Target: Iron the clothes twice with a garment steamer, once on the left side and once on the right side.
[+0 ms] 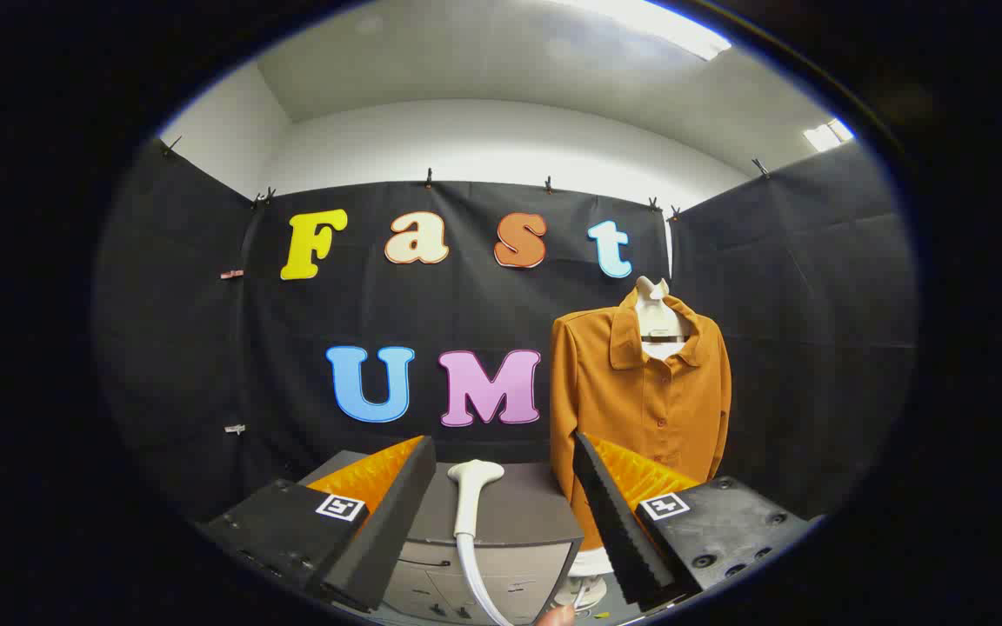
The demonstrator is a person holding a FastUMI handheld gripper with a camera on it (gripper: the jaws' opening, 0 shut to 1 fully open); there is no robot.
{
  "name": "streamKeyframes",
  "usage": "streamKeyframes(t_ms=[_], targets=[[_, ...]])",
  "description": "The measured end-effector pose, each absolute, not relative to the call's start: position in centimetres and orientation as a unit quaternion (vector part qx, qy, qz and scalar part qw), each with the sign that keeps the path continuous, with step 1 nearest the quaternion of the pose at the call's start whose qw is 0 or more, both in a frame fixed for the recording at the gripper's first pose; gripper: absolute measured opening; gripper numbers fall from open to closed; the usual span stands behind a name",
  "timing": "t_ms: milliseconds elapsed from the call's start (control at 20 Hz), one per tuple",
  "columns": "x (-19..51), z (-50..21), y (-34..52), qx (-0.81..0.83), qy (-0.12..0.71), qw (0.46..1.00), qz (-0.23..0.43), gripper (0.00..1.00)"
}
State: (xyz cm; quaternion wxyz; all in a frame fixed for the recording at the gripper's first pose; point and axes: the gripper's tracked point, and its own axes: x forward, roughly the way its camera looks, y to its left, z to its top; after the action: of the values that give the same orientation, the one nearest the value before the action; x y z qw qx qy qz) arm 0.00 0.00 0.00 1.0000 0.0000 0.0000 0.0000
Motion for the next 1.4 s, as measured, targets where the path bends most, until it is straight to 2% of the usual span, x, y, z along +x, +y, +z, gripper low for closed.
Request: streamKeyframes(t_ms=[1100,1400], targets=[[0.0,-0.3,3.6,-0.004,0.009,1.0,0.002,0.99],[1.1,-2.7,4.6,-0.003,0.045,0.999,0.008,0.99]])
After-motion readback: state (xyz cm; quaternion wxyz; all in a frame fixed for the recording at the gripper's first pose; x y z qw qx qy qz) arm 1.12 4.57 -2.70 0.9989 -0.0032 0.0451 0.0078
